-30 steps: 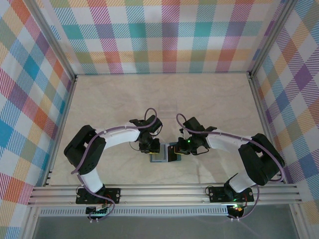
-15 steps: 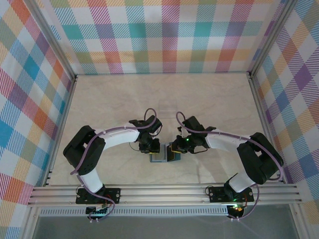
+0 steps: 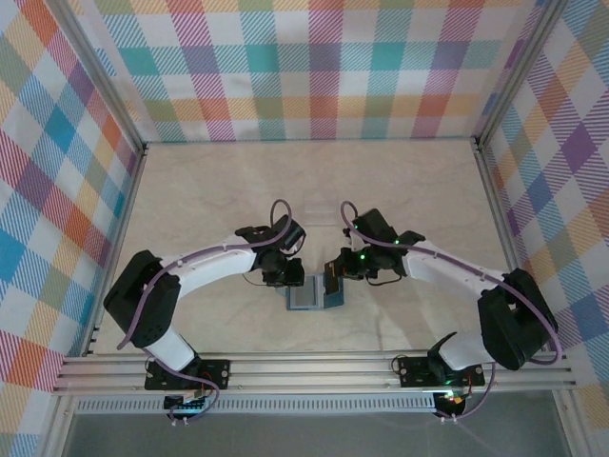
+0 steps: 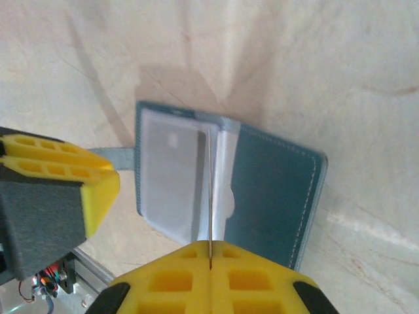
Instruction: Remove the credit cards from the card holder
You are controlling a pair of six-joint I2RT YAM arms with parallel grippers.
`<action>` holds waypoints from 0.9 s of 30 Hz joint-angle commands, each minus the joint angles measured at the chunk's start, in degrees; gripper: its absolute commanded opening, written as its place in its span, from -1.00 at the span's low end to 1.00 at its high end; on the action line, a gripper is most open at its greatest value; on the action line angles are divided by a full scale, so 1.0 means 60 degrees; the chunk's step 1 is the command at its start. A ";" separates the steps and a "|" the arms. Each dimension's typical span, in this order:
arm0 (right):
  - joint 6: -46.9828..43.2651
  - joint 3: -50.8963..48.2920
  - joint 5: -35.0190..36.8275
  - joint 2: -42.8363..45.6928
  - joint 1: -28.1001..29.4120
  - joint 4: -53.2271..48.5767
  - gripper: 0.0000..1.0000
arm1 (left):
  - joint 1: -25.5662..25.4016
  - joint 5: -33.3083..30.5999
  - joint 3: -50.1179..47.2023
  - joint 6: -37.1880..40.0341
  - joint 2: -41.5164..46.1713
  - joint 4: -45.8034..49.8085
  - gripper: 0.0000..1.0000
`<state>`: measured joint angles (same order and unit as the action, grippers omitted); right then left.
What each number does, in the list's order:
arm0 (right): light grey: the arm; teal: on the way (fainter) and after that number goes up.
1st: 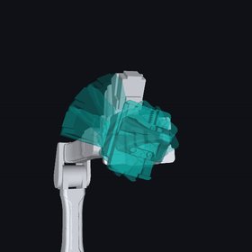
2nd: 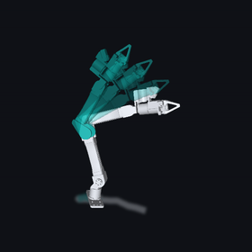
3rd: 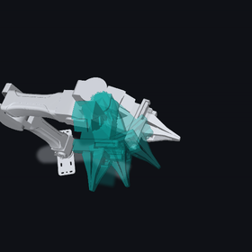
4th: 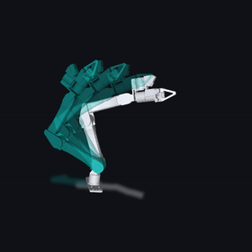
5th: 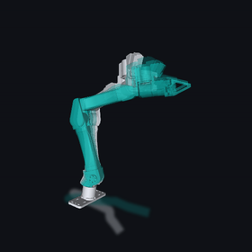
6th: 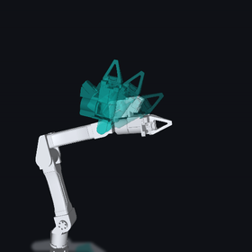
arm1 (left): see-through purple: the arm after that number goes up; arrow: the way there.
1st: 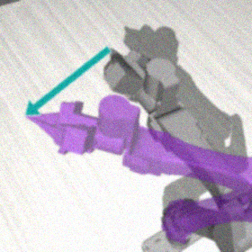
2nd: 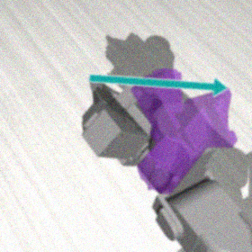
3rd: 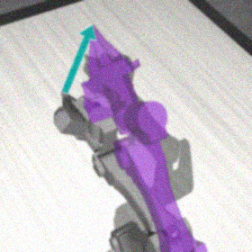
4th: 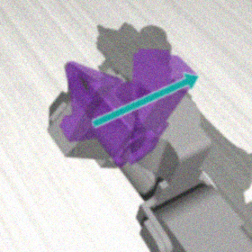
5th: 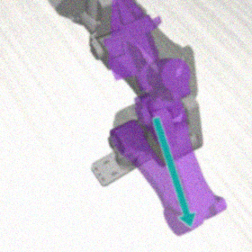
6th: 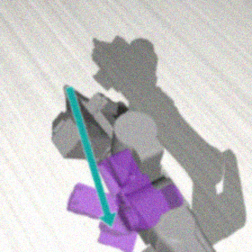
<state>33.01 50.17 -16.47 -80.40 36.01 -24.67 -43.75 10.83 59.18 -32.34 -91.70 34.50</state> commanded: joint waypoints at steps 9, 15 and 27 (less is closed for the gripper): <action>-0.8323 0.2890 0.1193 -0.0925 -0.0106 -0.1624 -1.00 | 0.0488 -0.0717 -0.0828 -0.0426 0.1542 0.0359 -0.56; -1.2063 0.5183 0.1395 -0.2578 -0.0316 -0.3170 -1.00 | 0.0978 -0.0495 -0.1587 -0.0617 0.2241 0.0168 -0.54; -1.4827 0.9627 0.2230 -0.5914 -0.0515 -0.4856 -1.00 | 0.1399 -0.0531 -0.2086 -0.0719 0.2959 0.0486 -0.53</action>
<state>-49.91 104.20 -4.01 -113.01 33.32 -48.73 -36.05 7.62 47.03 -35.66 -75.44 35.94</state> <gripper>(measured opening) 0.057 0.234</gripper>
